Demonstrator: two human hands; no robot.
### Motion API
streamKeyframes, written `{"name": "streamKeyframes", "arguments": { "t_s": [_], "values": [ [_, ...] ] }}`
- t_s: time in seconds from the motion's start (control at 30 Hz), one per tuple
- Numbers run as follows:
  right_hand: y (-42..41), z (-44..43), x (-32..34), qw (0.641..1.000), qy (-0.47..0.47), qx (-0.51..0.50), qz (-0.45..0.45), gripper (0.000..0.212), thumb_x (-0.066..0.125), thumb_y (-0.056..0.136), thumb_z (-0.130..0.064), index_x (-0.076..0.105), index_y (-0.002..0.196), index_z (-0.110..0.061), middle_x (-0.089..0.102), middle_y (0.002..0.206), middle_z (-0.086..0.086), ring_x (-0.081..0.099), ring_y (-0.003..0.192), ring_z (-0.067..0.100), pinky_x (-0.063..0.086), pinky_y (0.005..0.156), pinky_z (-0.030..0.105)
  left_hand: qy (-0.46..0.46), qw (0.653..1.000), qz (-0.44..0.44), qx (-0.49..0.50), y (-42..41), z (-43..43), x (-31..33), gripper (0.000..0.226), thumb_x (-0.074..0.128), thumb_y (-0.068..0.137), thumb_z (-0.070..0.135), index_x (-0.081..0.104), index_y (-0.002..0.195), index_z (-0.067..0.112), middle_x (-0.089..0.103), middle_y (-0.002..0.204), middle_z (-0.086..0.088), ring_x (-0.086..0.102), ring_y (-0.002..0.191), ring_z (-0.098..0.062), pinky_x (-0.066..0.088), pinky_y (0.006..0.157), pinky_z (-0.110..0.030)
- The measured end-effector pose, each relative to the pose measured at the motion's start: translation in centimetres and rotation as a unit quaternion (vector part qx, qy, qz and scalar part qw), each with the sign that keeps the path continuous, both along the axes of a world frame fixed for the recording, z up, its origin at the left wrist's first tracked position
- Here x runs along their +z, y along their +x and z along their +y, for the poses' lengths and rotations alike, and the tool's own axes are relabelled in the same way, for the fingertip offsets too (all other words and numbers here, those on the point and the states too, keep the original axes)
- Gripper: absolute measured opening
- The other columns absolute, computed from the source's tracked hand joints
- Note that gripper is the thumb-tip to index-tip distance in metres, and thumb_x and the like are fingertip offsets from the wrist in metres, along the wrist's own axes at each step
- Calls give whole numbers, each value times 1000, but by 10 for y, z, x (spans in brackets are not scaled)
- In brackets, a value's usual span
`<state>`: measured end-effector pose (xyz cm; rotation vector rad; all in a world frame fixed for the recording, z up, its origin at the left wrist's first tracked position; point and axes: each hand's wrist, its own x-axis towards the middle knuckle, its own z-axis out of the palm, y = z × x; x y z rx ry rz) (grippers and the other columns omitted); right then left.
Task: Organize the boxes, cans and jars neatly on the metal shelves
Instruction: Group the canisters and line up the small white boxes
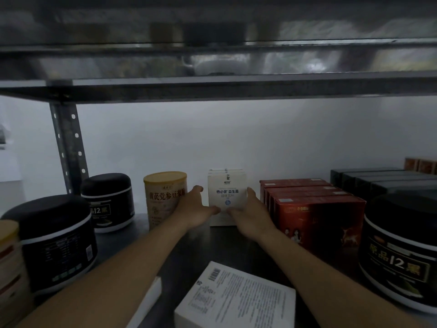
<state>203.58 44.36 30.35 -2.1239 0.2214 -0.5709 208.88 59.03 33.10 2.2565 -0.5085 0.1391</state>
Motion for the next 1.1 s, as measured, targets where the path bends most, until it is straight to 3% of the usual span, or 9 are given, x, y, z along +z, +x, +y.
{"name": "streamKeyframes", "arguments": {
  "t_s": [0.1,0.2,0.37,0.47,0.6,0.7,0.8,1.0,1.1],
  "values": [
    [-8,6,9,999,-35,-6,21,62,69,77,-37,44,129,-16,53,128,3,56,111,19,54,90,33,37,999,-10,-3,-14,9,8,79,71,84,39,30,147,15,44,145,-8,46,128,-24,40,92,-28],
    [-24,10,18,999,-26,-23,39,76,69,85,-33,24,142,-11,41,136,8,47,125,26,46,98,36,87,996,-28,-12,-32,22,11,74,67,85,46,33,145,21,47,142,-5,48,124,-21,39,89,-27],
    [-38,17,17,994,-94,4,51,86,57,63,-67,48,134,-20,54,129,2,56,113,21,53,93,40,109,993,-45,-30,-54,48,10,71,64,86,47,33,145,24,46,141,-6,46,127,-20,40,101,-33],
    [-34,18,14,994,-92,15,53,68,58,73,-54,51,132,-20,56,126,2,57,110,21,52,93,39,90,994,-44,-35,-58,51,9,68,62,88,46,32,146,28,43,145,-6,44,131,-21,38,107,-36],
    [-26,21,18,998,-57,-12,28,43,64,85,-37,57,123,-18,61,121,3,60,107,21,53,82,28,46,998,-27,-41,-54,39,10,63,59,92,41,30,148,31,41,149,-3,43,132,-21,36,101,-32],
    [-25,22,19,999,-45,-7,6,39,63,90,-30,58,127,-18,62,125,1,60,109,19,41,63,12,6,998,-9,-58,-53,25,15,63,58,95,36,27,150,31,36,152,-1,38,136,-21,36,102,-32],
    [-26,21,21,999,-39,6,-1,37,63,91,-30,61,125,-19,66,119,0,61,103,14,37,58,11,-19,998,-2,-62,-50,15,19,65,58,95,34,27,151,29,33,154,-1,35,138,-21,34,105,-30],
    [-33,20,25,999,-27,36,-2,34,60,93,-31,61,124,-18,66,118,-1,60,98,12,40,62,14,-32,998,-6,-58,-39,6,15,68,63,92,31,28,150,25,35,154,-1,35,139,-20,31,100,-24],
    [-40,19,26,999,-7,48,-16,40,62,94,-24,52,132,-16,60,128,2,57,110,17,43,78,18,-42,998,-7,-53,-34,4,12,69,64,91,30,29,150,25,35,153,-3,35,138,-20,33,105,-29]
  ]
}}
